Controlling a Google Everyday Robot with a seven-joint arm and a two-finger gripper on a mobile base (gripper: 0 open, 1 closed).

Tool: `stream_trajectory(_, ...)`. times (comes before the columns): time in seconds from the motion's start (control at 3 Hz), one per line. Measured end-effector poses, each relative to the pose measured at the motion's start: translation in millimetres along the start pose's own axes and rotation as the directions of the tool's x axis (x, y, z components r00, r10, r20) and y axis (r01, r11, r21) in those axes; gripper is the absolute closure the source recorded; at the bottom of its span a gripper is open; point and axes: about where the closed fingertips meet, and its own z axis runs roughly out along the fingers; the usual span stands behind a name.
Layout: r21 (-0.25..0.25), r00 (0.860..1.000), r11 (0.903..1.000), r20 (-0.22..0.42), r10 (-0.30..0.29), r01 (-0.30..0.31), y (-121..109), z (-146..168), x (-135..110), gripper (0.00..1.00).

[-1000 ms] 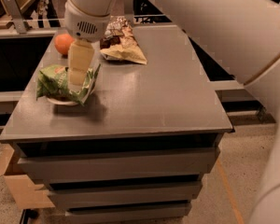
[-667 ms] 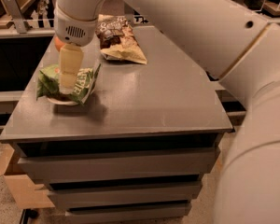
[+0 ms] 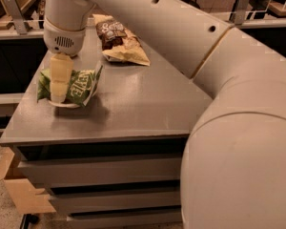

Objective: Pick green jalapeno chip bag from paper bowl and place on counter

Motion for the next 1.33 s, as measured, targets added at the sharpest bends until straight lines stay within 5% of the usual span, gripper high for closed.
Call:
stream_trajectory(0.67, -0.035, 1.000, 0.9994, -0.006, -0.001, 0.001, -5, 20, -3, 0.43)
stream_trajectory(1.33, 0.038, 0.998, 0.9989, 0.060, 0.024, -0.026, -17, -17, 1, 0.88)
